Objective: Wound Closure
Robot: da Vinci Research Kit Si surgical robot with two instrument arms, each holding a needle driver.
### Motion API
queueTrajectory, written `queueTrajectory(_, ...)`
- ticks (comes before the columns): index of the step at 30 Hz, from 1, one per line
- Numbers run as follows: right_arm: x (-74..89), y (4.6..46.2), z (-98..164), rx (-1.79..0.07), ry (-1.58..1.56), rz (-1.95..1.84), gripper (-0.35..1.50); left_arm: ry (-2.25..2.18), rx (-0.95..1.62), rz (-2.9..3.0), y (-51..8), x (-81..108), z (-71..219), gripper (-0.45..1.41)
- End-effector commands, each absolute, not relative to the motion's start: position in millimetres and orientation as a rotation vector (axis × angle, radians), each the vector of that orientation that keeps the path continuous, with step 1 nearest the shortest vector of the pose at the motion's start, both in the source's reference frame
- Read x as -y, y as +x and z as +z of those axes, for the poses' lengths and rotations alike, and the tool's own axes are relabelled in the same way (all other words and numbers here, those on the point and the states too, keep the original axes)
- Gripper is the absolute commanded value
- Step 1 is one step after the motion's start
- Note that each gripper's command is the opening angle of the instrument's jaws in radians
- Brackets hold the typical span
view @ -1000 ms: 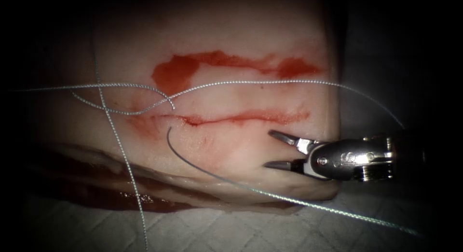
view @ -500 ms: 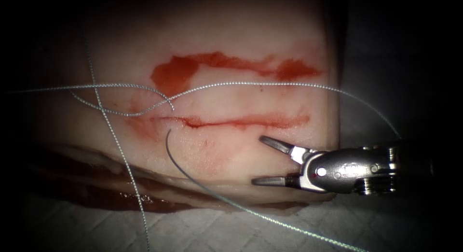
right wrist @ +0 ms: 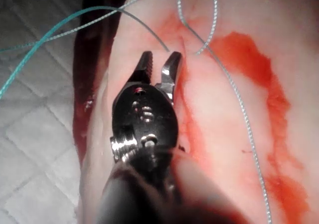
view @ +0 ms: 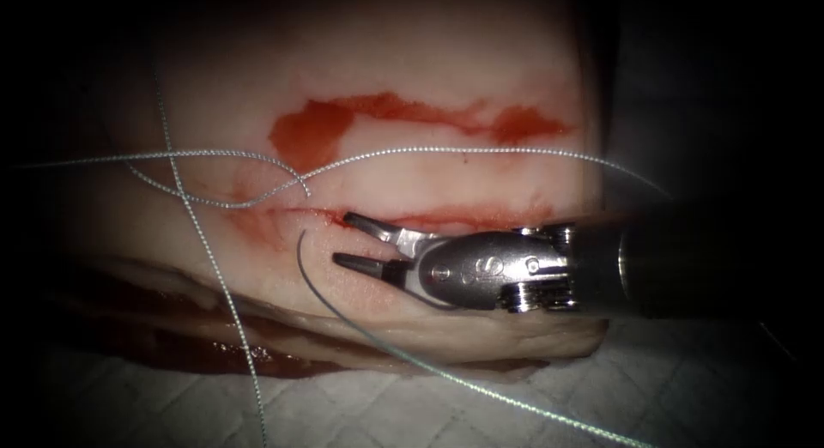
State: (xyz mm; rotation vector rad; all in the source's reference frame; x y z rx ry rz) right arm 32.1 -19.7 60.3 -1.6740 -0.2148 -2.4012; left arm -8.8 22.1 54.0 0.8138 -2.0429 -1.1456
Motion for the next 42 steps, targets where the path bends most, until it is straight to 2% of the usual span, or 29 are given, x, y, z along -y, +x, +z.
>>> queueTrajectory(1,20.0,33.5,61.4,0.216,-1.683,-2.411,0.12,0.814,2.044,-1.144,-9.4,-22.2,54.5,-0.45)
queueTrajectory(7,20.0,36.4,62.6,0.222,-1.714,-2.438,-0.03,0.814,2.044,-1.144,-9.4,-22.2,54.5,-0.45)
queueTrajectory(13,19.7,37.9,62.8,0.231,-1.721,-2.450,-0.05,0.813,2.044,-1.144,-9.4,-22.2,54.5,-0.45)
queueTrajectory(16,19.6,37.7,62.7,0.219,-1.731,-2.450,-0.35,0.813,2.044,-1.144,-9.4,-22.2,54.4,-0.45)
queueTrajectory(19,18.4,36.1,60.7,0.098,-1.775,-2.473,-0.35,0.813,2.044,-1.144,-9.4,-22.2,54.4,-0.45)
queueTrajectory(22,16.6,34.2,58.2,0.151,-1.700,-2.458,-0.35,0.814,2.044,-1.144,-9.4,-22.2,54.4,-0.45)
queueTrajectory(27,12.8,28.6,53.6,0.166,-1.736,-2.361,-0.35,0.814,2.044,-1.144,-9.4,-22.2,54.4,-0.45)
queueTrajectory(34,6.7,19.5,47.4,0.382,-1.732,-2.265,-0.35,0.815,2.044,-1.145,-9.4,-22.2,54.4,-0.45)
queueTrajectory(35,5.0,16.8,45.7,0.446,-1.733,-2.249,-0.35,0.815,2.044,-1.145,-9.3,-22.2,54.4,-0.45)
queueTrajectory(42,0.9,9.7,40.9,0.637,-1.695,-2.187,-0.35,0.815,2.044,-1.145,-9.3,-22.2,54.4,-0.45)
